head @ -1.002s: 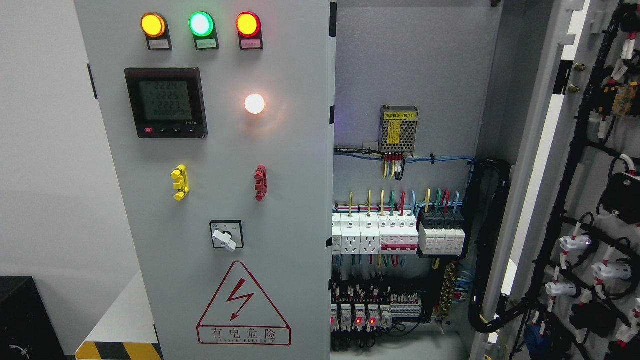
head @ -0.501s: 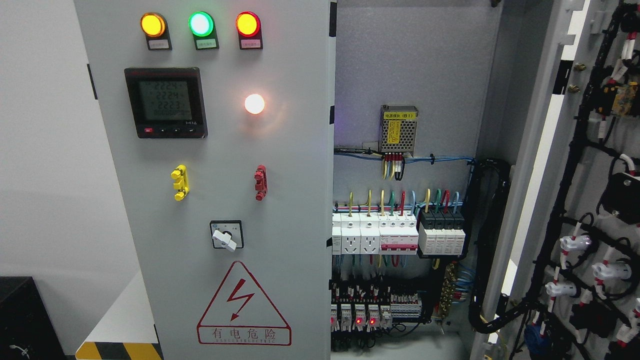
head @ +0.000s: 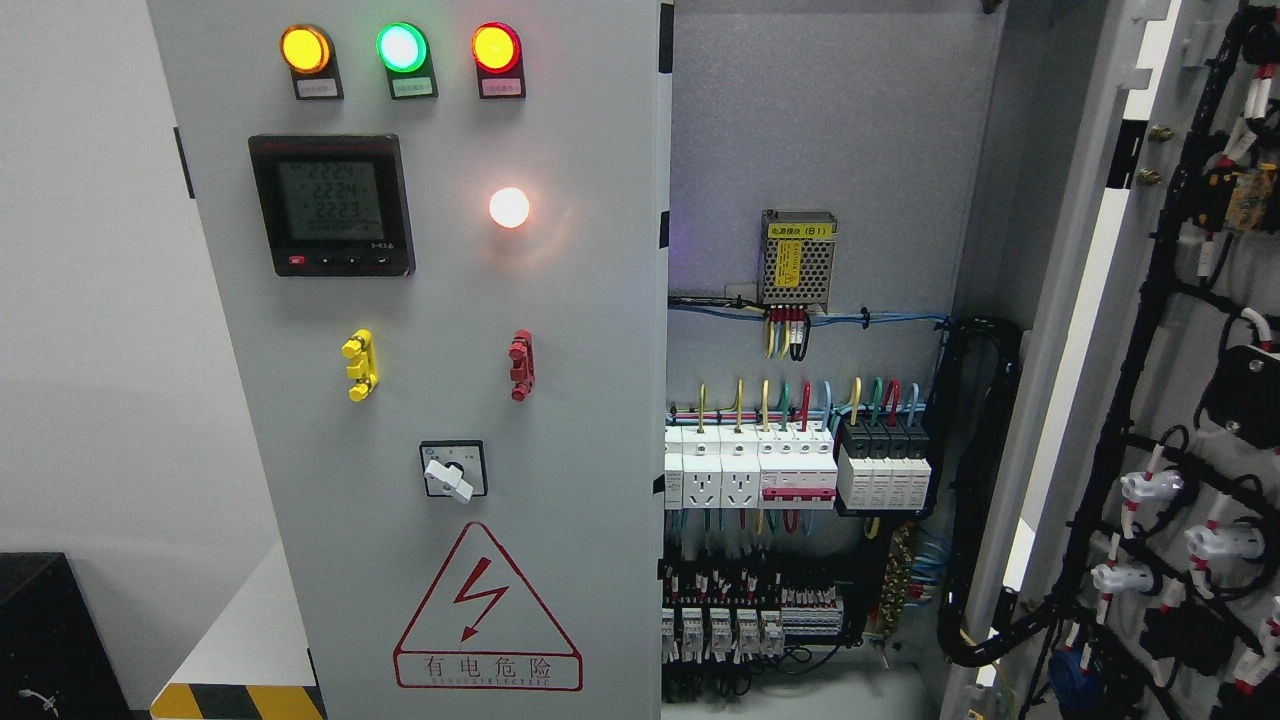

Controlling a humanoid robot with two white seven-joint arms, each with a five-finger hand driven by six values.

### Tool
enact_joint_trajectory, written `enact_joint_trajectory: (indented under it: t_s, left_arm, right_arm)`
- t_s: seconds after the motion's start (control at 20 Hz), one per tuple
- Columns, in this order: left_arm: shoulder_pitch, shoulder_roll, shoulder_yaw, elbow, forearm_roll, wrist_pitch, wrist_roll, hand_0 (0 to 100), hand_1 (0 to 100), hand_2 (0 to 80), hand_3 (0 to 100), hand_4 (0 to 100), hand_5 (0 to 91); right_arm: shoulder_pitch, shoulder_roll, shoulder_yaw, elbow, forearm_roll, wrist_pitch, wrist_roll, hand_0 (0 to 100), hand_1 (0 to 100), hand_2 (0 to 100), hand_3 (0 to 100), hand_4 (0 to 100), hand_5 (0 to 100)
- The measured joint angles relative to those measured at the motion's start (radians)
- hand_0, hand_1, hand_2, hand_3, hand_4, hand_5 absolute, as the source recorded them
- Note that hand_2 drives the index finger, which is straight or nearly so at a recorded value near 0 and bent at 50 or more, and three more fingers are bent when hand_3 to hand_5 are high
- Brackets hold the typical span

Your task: Open door with both hands

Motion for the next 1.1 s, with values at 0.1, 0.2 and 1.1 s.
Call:
enact_joint_trajectory:
  t_s: [0.1, 0.2, 1.1]
  left_arm:
    - [0.000, -0.001, 0.002, 0.000, 0.000, 0.000, -0.001, 0, 0, 0.0, 0, 0, 0.0]
    - [-0.002, -0.001, 0.004, 0.000, -0.005, 0.000, -0.003, 0, 0, 0.0, 0, 0, 0.0]
    - [-0.017, -0.009, 0.019, -0.001, -0.138, -0.002, 0.005, 0, 0, 0.0, 0, 0, 0.0]
  right_arm:
    - [-0.040, -0.002, -0.001, -0.014, 0.000, 0.003, -0.001, 0, 0, 0, 0, 0, 0]
    - [-0.082, -0.003, -0.001, -0.025, 0.000, 0.006, -0.002, 0, 0, 0, 0, 0, 0]
    - [-0.496, 0.087, -0.009, -0.016, -0.121, 0.368, -0.008, 0, 0, 0, 0, 0, 0]
